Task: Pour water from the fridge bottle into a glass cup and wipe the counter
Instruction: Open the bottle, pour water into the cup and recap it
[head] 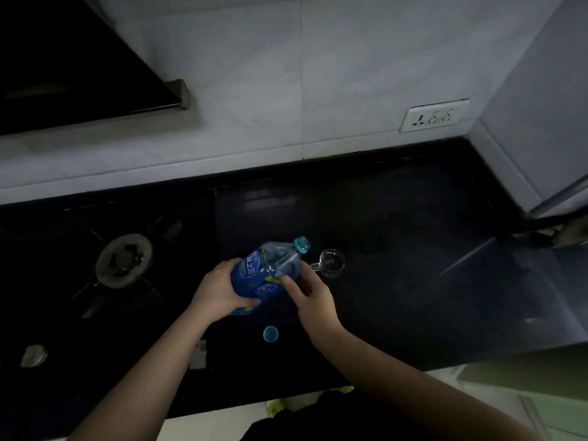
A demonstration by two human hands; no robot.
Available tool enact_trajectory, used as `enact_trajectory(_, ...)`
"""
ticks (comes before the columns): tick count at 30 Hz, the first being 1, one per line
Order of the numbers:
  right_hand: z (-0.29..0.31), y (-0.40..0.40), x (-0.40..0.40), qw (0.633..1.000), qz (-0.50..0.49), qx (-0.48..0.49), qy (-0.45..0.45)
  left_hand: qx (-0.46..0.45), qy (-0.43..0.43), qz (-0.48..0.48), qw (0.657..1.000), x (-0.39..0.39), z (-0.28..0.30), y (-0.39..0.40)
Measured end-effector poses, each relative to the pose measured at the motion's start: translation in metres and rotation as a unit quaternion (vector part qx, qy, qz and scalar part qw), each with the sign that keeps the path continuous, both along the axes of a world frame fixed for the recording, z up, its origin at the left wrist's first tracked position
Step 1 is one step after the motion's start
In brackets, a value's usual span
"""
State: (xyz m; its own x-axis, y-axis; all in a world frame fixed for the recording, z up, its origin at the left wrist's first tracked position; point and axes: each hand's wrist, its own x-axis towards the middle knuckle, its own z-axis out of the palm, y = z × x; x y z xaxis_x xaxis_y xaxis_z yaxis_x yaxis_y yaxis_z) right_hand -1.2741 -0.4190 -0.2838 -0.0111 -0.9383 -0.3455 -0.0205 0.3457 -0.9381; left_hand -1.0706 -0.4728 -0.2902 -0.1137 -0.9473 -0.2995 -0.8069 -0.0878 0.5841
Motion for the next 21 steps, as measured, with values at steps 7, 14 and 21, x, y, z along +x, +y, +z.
enact_trajectory(7,0.002,-0.001,0.010,1.000,0.000,-0.024,0.011,-0.001,0.063,0.005,0.998,0.012,-0.006,-0.005)
enact_trajectory(14,0.010,-0.002,0.019,0.998,0.005,-0.043,0.049,0.023,0.139,0.025,0.990,0.024,-0.015,-0.005)
enact_trajectory(21,0.018,0.003,0.033,0.997,0.031,-0.069,0.031,0.038,0.171,0.046,0.984,0.028,-0.017,-0.003)
